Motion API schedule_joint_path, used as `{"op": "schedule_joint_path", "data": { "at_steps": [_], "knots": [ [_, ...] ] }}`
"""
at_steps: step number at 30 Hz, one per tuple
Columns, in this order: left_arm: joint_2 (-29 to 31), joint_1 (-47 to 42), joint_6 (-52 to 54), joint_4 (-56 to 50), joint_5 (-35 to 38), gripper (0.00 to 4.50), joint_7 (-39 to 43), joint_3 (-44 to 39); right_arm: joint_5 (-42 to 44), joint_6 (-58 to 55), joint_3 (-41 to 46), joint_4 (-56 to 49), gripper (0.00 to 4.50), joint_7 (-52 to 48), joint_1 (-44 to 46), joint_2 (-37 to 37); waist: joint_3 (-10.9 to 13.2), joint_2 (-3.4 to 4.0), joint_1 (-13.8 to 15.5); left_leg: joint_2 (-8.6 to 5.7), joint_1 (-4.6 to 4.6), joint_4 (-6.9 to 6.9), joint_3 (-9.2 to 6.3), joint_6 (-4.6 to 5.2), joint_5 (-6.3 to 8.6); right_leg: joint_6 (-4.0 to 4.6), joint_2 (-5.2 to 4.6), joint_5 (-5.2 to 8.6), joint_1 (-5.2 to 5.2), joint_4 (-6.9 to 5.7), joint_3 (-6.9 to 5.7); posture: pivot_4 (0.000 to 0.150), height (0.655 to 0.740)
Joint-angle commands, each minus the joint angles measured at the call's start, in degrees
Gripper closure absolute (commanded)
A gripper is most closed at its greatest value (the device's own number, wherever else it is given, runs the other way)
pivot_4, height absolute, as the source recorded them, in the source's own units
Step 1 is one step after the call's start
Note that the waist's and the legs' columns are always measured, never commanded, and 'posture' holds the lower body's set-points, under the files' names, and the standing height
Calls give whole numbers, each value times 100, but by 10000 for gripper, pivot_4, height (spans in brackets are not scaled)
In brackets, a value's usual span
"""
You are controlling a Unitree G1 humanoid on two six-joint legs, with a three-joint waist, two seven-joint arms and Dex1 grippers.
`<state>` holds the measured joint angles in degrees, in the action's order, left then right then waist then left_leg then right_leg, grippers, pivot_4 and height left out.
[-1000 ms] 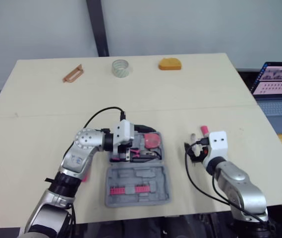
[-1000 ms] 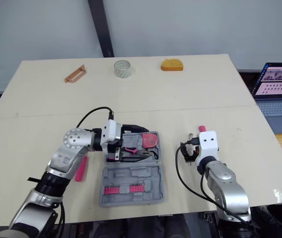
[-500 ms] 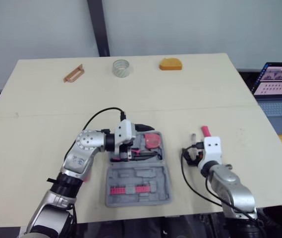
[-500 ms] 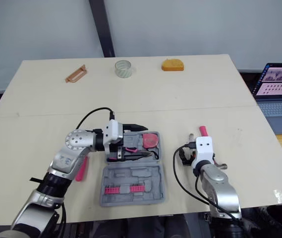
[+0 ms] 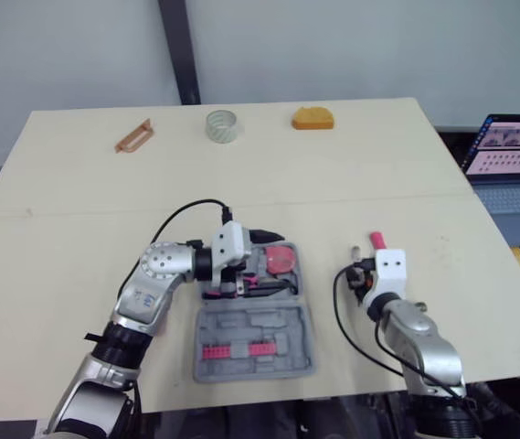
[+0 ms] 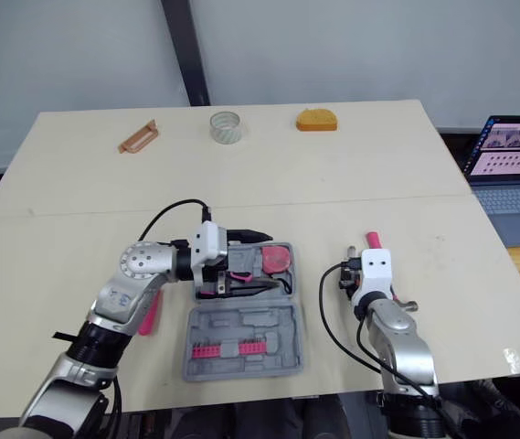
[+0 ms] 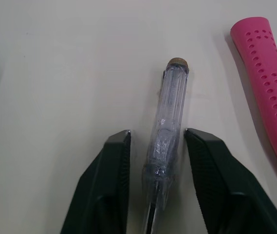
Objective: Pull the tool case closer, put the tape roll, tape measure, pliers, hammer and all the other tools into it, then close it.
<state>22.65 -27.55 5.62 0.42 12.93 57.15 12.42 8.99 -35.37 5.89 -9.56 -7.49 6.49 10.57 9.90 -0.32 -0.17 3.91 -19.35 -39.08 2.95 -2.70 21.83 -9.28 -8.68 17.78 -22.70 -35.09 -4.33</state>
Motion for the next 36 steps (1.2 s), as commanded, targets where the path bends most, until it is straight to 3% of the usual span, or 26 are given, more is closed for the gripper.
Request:
{"op": "schedule_joint_path", "data": {
  "at_steps": [1, 26, 36],
  "knots": [
    [-17, -55, -66, -186, -18, 0, -21, 19, 7, -26, 42, 18, 34644, 39, -41, -21, 0, 0, 1, 0, 0, 0, 0, 0, 0, 0, 0, 0, 0, 0, 0, 1500, 7400],
    [-47, -132, -186, -15, -66, 0, -30, 33, 159, -5, 24, -302, 34644, -209, 51, 89, 0, 0, 2, 0, 0, 0, 0, 0, 0, 0, 0, 0, 0, 0, 0, 1500, 7400],
    [289, 419, 137, -660, 60, 0, -271, -298, 1262, -1430, -143, -1686, 34644, -1557, 552, 1283, 6, 10, 9, 0, -2, 2, -2, 2, 1, 0, 0, 0, 0, 4, 0, 1500, 7400]
  ]
}}
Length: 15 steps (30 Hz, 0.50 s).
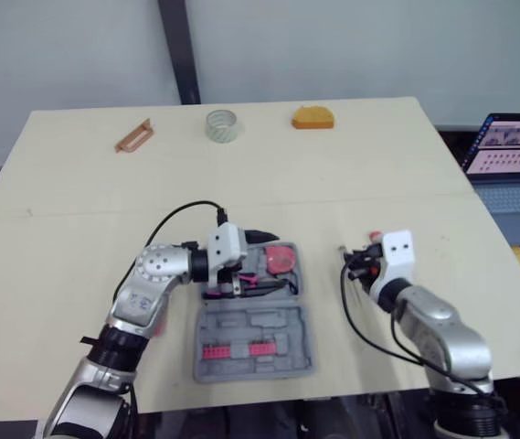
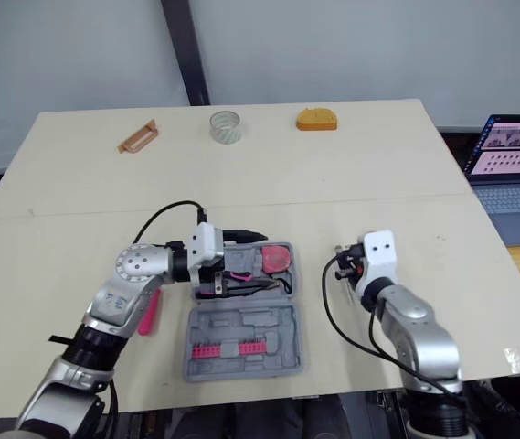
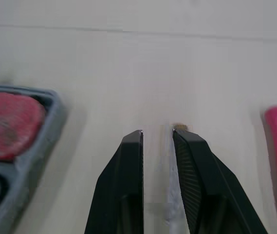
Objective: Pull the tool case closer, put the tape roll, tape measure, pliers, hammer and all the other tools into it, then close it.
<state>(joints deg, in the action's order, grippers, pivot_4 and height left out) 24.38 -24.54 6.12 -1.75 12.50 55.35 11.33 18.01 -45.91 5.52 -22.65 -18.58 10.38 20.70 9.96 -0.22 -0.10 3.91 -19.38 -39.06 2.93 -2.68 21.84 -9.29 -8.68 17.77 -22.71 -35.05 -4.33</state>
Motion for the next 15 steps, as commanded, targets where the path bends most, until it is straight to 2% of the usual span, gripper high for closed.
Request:
{"op": "schedule_joint_path", "data": {
  "at_steps": [1, 10, 15],
  "knots": [
    [169, 187, 122, -512, 125, 0, -108, -232, 437, -474, -161, -411, 34644, -574, 245, 395, 0, 0, 4, 0, 0, -1, 0, 0, 0, 0, 0, 0, 0, 0, 0, 1500, 7400],
    [449, 576, 307, -952, 229, 0, -309, -589, 582, -599, -910, -201, 34644, -1361, 833, 1017, 0, 0, 12, 0, -4, -3, 0, 2, 1, -1, -1, -1, 0, 3, 0, 1500, 7400],
    [902, 1351, 253, -1381, 511, 0, -203, -1237, 509, -515, -1748, -333, 34644, -2139, 1467, 1538, 2, 3, -65, 0, -3, 0, 0, 3, 2, -1, 0, -1, -2, 6, 0, 1500, 7400]
  ]
}}
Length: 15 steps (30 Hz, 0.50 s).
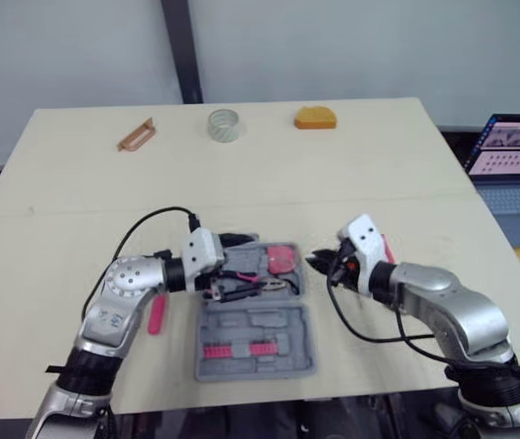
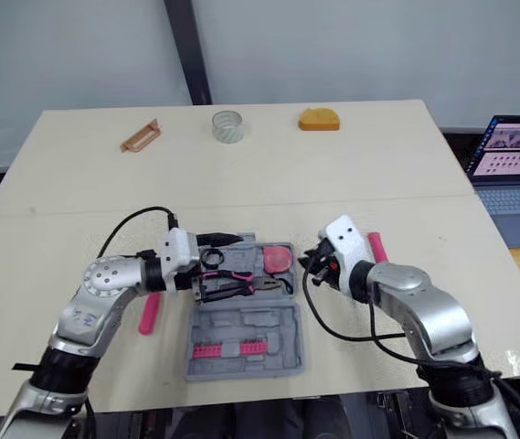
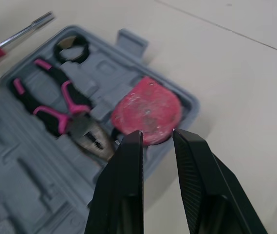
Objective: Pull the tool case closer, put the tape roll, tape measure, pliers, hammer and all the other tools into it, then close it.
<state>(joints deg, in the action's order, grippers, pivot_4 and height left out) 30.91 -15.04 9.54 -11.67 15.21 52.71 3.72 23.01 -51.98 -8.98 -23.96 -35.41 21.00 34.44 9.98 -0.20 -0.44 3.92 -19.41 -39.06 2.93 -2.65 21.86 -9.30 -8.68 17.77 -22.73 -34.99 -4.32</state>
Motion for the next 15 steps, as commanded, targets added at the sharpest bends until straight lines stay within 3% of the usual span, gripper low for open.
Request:
{"op": "schedule_joint_path", "data": {
  "at_steps": [1, 9, 15],
  "knots": [
    [339, 569, -120, -441, 290, 0, 87, -597, 21, 66, -423, -213, 34644, -569, 568, 204, 2, 3, -50, 1, -1, 2, 0, 0, 0, 0, 0, 0, -5, -2, 0, 1500, 7400],
    [842, 2076, -719, -392, 551, 0, 353, -1819, -270, -617, -1964, 22, 34644, -832, 1957, -199, 4, 2, -133, 1, -12, 1, -7, 3, 2, 0, -1, 0, -10, 1, -3, 1500, 7400],
    [751, 2793, -1104, -410, 569, 0, 392, -2019, -667, -640, -2849, 413, 34644, -876, 2441, -507, 3, 1, -104, 1, -71, -19, -11, 2, 2, 8, -2, -10, -70, -10, -8, 1500, 7400]
  ]
}}
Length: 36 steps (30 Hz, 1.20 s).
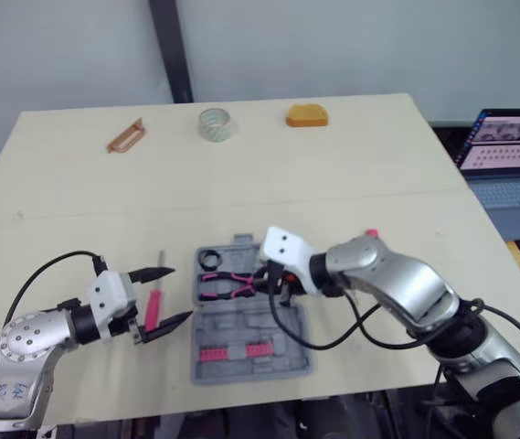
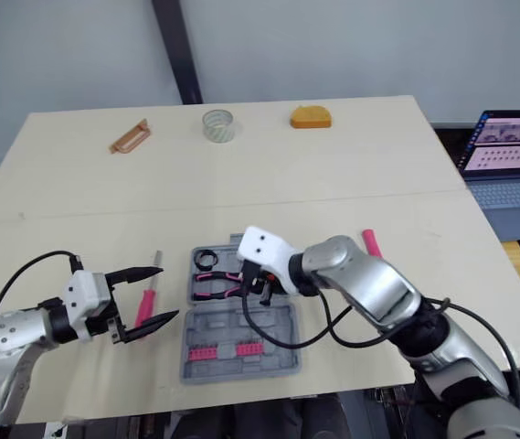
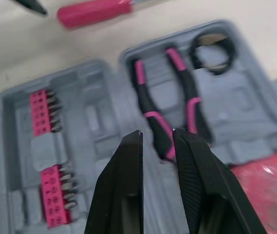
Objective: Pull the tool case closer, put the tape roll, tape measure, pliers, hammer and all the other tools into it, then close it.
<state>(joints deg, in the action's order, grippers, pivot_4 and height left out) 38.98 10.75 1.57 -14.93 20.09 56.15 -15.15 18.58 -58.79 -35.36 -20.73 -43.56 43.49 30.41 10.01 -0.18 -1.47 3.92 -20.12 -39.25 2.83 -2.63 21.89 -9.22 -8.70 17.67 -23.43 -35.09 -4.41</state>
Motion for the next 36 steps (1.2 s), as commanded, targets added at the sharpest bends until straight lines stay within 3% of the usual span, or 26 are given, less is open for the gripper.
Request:
{"op": "schedule_joint_path", "data": {
  "at_steps": [1, 9, 12, 15, 19, 26, 29, 34, 36],
  "knots": [
    [-67, 311, -411, -15, 52, 0, 78, -134, -288, 71, -301, 168, 34644, -55, 253, -171, -1, -1, -14, 0, -10, -5, 1, 0, 0, -2, 0, -6, -9, 1, -1, 1500, 7400],
    [-20, 240, -541, 165, 34, 0, -14, -72, -388, 79, -121, 212, 34644, -52, 193, -377, -1, -2, -18, 0, -9, -1, 8, -2, -1, -3, 0, -9, -17, 0, -7, 1500, 7400],
    [-19, -25, -403, -4, 98, 0, -37, 85, -106, 74, 809, -150, 34644, 138, -279, -302, -3, -5, 6, 0, -10, 0, 6, -2, -1, -4, 0, -9, -16, 0, -9, 1500, 7400],
    [-3, -773, 11, -223, 216, 0, 32, 554, 334, 305, 2492, -601, 34644, 244, -1188, -109, -3, -6, 74, 0, -16, -3, 5, -2, -1, -8, -1, -12, -14, 3, -12, 1500, 7400],
    [-275, -1797, 329, -141, 123, 0, 238, 1475, 340, 746, 3657, -639, 34644, 408, -2318, 232, -6, -11, 161, 0, -7, -7, 16, 0, 0, -11, 0, -29, -5, 16, -12, 1500, 7400],
    [-1054, -2958, 373, 428, -174, 0, 423, 2637, -291, 1027, 3788, -510, 34644, 1637, -3158, -240, -7, -10, 16, 0, 10, 7, 32, 0, -1, -13, 1, -33, -15, 5, -9, 1500, 7400],
    [-1322, -3294, 243, 788, -259, 0, 373, 2745, -549, 1012, 3866, -474, 26522, 2261, -3344, -635, -7, -10, -3, 0, 8, 5, 30, 0, -2, -13, 2, -33, -15, 7, -10, 1500, 7400],
    [-1504, -3595, 114, 1208, -313, 0, 376, 2730, -771, 1166, 3838, -395, 1882, 2682, -3635, -978, -7, -10, 2, -1, 4, 3, 30, 0, -2, -14, 1, -33, -15, 13, -10, 1500, 7400],
    [-1547, -3691, 95, 1316, -297, 0, 368, 2698, -841, 1218, 3856, -357, 1882, 2850, -3689, -1116, -7, -10, 2, -1, 4, 1, 30, 0, -2, -14, 1, -34, -14, 12, -10, 1500, 7400]
  ]
}}
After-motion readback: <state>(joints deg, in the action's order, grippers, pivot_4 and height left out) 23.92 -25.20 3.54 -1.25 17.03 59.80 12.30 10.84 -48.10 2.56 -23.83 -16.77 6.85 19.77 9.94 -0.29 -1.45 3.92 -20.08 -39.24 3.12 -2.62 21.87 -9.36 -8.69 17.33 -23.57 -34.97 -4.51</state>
